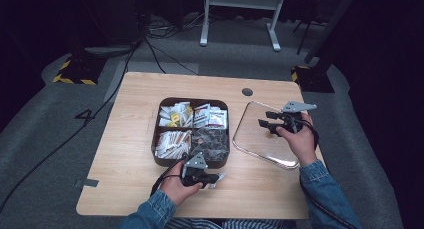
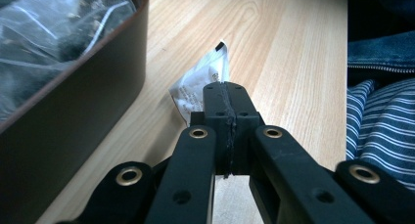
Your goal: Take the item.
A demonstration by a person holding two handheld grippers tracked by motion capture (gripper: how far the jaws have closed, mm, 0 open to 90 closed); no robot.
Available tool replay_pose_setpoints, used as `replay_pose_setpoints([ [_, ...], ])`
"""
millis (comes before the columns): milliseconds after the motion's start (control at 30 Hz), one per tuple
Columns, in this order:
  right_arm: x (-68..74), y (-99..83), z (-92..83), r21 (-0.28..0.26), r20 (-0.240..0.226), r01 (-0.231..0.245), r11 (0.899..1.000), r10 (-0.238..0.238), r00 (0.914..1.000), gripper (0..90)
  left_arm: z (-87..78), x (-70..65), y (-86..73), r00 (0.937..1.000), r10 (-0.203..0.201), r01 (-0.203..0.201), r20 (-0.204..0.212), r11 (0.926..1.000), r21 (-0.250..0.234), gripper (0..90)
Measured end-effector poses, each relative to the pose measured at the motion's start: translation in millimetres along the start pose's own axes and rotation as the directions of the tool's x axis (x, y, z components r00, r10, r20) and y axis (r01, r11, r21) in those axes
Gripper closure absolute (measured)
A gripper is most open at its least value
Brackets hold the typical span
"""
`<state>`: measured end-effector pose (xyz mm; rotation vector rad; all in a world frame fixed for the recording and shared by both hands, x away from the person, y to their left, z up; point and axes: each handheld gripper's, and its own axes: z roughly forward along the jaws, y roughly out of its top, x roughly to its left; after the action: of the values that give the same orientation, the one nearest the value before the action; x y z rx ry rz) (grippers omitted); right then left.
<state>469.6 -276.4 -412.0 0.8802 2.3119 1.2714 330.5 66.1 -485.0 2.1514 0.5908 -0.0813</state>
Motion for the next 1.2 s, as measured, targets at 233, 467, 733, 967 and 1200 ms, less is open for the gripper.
replay_pose_setpoints([
  [233,-0.4,-0.3,0.1,-0.001,0.001,-0.004,1.0,0.004,1.0,48.8,3.9,0.2,-0.5,0.9988,-0.033,0.033,0.036,0.9994,-0.005,78.5],
  [467,-0.6,0.0,-0.5,-0.007,0.002,-0.008,1.0,0.008,1.0,48.3,-3.3,-1.1,2.4,0.9985,-0.042,0.045,0.034,0.9963,-0.074,70.8],
  [733,-0.6,0.0,-0.4,-0.008,0.003,-0.01,1.0,0.01,0.9999,47.9,-15.7,-0.9,6.4,0.9989,-0.048,0.048,0.001,0.9911,-0.124,65.7],
  [967,-1.0,0.0,-0.5,-0.012,0.005,-0.015,1.0,0.015,0.9999,47.3,-34.8,1.4,11.0,0.9973,-0.062,0.054,-0.04,0.982,-0.181,63.9],
  [1200,-1.3,-0.5,0.1,-0.012,0.004,-0.021,1.0,0.021,0.9998,46.9,-56.7,3.0,16.0,0.9942,-0.064,0.042,-0.087,0.9716,-0.233,62.0],
])
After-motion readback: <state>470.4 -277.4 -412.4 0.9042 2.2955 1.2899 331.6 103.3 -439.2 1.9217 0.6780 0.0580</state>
